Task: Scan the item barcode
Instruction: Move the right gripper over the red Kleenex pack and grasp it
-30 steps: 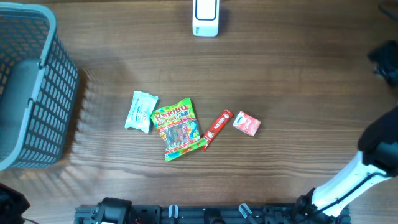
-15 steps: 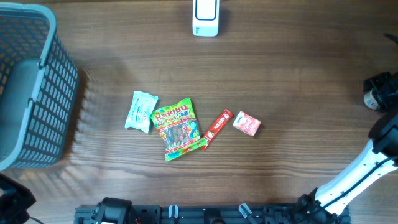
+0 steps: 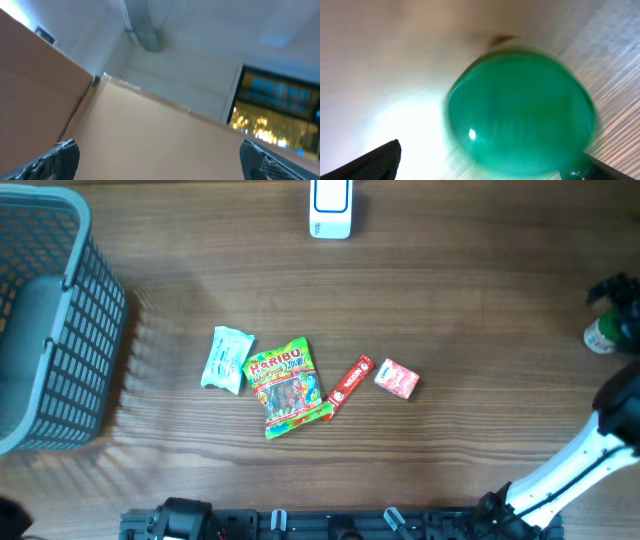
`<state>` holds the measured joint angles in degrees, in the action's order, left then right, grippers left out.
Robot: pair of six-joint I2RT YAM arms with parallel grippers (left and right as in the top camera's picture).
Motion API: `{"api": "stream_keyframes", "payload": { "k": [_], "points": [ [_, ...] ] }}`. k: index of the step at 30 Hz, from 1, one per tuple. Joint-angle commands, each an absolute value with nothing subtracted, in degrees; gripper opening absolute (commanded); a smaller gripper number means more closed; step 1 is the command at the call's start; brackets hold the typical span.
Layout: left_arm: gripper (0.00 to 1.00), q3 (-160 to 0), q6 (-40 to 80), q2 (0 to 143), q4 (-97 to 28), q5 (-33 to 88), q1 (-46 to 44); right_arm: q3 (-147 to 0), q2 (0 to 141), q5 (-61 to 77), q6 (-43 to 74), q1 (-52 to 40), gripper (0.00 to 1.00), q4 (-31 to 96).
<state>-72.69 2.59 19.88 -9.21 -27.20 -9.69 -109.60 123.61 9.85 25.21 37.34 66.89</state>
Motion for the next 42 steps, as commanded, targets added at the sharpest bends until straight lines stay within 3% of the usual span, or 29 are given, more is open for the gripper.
{"api": "stream_keyframes", "payload": {
  "k": [1, 7, 11, 15, 21, 27, 38, 42],
  "points": [
    [1.0, -72.77, 1.67, 20.32, -6.57, -31.57, -9.8, -112.66, 111.9, 28.08, 24.14, 35.7, 1.0, 67.99],
    [1.0, -72.75, 1.67, 20.25, -13.32, -44.34, -9.78, -112.66, 101.1, 20.03, 25.96, 25.17, 1.0, 77.41],
    [1.0, -72.75, 1.72, 20.12, -12.05, -44.45, -9.8, -112.51, 99.09, 15.31, 28.62, 14.0, 1.0, 87.33],
    [1.0, -72.75, 1.72, 19.57, -12.27, -44.45, -9.78, -108.09, 99.11, 15.2, 28.64, 4.78, 1.0, 88.9],
    [1.0, -72.23, 1.74, 16.25, -12.47, -44.45, -9.23, -92.79, 99.22, 15.18, 37.04, -6.74, 0.99, 84.6],
    [1.0, -69.06, 2.0, 9.65, -12.19, -44.4, -6.94, -76.31, 100.27, 15.44, 46.57, -14.57, 0.83, 74.08],
    [1.0, -60.51, 2.15, 1.08, -7.44, -43.55, -4.95, -75.79, 103.83, 15.2, 48.21, -19.14, 0.83, 64.4],
    [1.0, -58.61, 2.15, 0.27, -6.07, -43.53, -4.97, -77.91, 108.25, 14.92, 48.97, -20.38, 0.75, 63.83]
  ]
}}
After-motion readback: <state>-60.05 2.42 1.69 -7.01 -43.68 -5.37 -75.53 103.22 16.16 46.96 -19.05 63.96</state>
